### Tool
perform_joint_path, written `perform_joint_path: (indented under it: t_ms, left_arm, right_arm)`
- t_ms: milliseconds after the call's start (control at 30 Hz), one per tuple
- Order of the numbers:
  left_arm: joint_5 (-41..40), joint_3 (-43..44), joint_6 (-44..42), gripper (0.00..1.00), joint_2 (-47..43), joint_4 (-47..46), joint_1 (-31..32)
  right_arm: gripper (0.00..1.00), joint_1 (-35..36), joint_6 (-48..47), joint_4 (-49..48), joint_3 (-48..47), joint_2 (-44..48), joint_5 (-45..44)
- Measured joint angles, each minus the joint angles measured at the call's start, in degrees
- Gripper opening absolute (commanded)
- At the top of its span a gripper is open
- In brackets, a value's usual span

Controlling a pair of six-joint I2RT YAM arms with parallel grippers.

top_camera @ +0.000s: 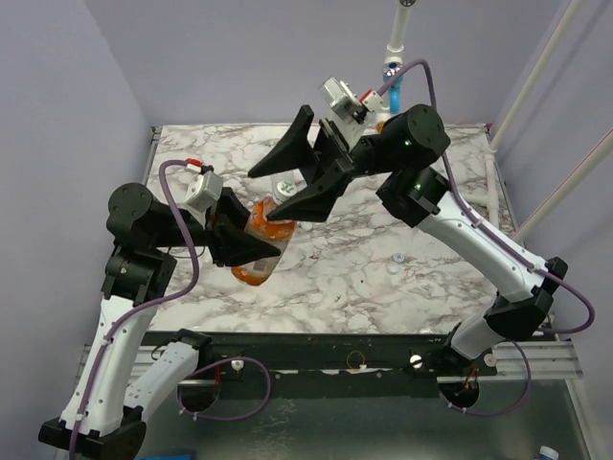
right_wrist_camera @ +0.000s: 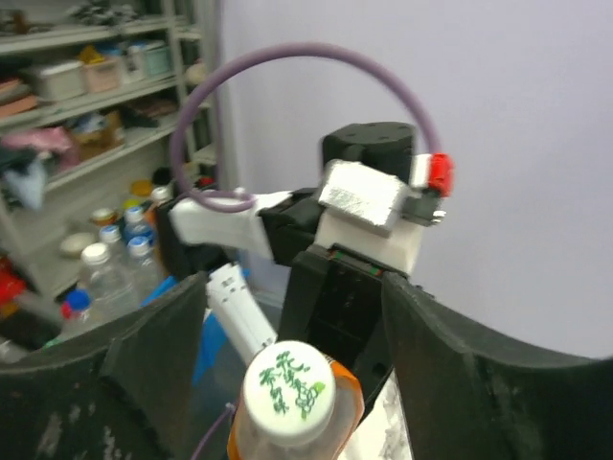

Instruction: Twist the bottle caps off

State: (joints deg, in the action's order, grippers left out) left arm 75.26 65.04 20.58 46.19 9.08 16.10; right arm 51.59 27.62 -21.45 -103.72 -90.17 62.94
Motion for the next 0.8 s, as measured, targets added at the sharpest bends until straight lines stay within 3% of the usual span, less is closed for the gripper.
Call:
perform_joint_path:
  t_ms: [100,200,333,433,567,800]
  left_arm:
    - [-3.39,-0.81,-1.18,0.11,-0.50,0.04,-0.02]
    - [-7.37,-1.86,-3.87,0.11,-1.16,0.50,-0.02]
    - [-15.21,-3.85,-10.67,0.11,-3.19,1.53,-0.02]
    - [-21.59,-5.25,-15.50,0.11,-4.22,2.21,-0.02]
    - [-30.03,-5.92,-20.94,0.11,-4.24,2.89,-0.02]
    - [-39.60,-6.10,-25.59,0.10,-2.84,3.58,-0.02]
  right_arm:
    - [0.93,0.52,-5.18,8.48,-1.77,0.70,-10.97]
    - [0.95,0.55,-8.24,14.08,-2.03,1.86,-21.92]
    - [0.94,0.72,-10.88,21.84,-5.81,1.38,-33.68]
    - [0.87,2.10,-12.48,26.95,-10.82,-0.57,-41.38]
    - [0.82,4.11,-13.55,31.54,-14.62,-3.17,-48.09]
    - [0.71,4.68,-13.51,34.95,-14.60,-5.35,-51.56]
